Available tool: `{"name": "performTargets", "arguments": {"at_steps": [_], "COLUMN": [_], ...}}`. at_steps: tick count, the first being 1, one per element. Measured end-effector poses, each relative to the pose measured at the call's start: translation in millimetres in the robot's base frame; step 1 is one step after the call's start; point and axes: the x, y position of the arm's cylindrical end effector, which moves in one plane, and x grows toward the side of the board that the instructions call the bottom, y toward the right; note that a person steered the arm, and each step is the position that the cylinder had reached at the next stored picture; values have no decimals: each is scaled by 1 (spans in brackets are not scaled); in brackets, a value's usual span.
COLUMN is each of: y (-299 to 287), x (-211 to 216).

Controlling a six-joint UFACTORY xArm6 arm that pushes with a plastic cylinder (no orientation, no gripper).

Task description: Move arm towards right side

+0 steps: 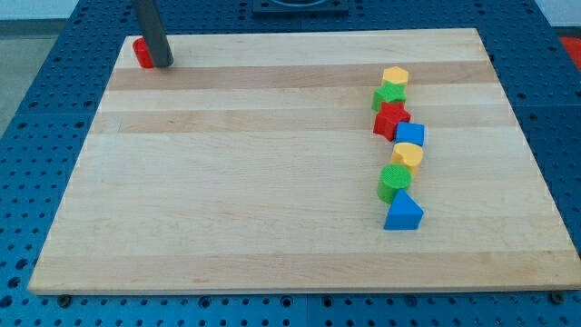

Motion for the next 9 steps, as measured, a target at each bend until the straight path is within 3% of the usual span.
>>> {"name": "performTargets", "arguments": {"at_steps": [2,4,6,7,9], "y": [-19,-12,-20,54,271], "x": [2,61,67,48,-7]}}
